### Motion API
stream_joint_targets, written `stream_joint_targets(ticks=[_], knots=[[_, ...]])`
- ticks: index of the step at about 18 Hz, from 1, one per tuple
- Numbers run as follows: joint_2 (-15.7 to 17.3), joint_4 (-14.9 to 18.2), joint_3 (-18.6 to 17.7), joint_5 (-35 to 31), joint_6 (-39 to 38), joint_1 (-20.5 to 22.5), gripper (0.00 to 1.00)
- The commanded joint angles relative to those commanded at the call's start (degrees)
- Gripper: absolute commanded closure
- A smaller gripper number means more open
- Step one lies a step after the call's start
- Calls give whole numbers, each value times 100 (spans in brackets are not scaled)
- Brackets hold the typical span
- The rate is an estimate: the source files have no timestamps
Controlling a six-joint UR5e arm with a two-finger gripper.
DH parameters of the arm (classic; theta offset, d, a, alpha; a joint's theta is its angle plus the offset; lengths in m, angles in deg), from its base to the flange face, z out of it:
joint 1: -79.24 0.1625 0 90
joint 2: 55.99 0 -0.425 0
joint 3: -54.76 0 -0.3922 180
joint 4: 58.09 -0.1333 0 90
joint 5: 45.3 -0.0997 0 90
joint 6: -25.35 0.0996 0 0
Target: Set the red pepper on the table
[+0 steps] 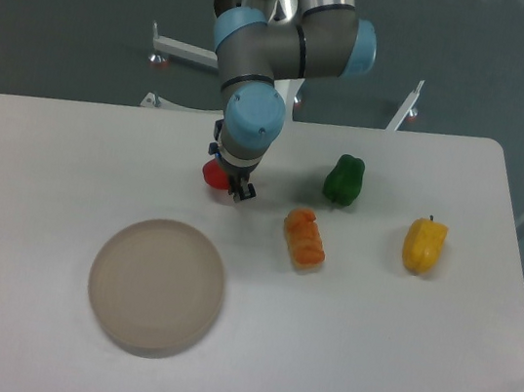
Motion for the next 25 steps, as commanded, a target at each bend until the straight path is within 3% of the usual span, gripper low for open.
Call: stream_joint_targets(ticks=[1,2,3,8,12,18,20,22,25], knots=[[0,0,0,-9,9,0,47],[9,0,0,-9,0,0,32],[9,-9,0,-9,-35,0,0],[53,-9,149,-9,-44,9,0],[44,17,605,0,-52,44,0],[-96,53,1634,-9,35,482,0],[-289,114,2046,-17,53,597,0],[-622,350,2686,-122,79,834,0],[-913,439,3154,-176,385,1045,0]])
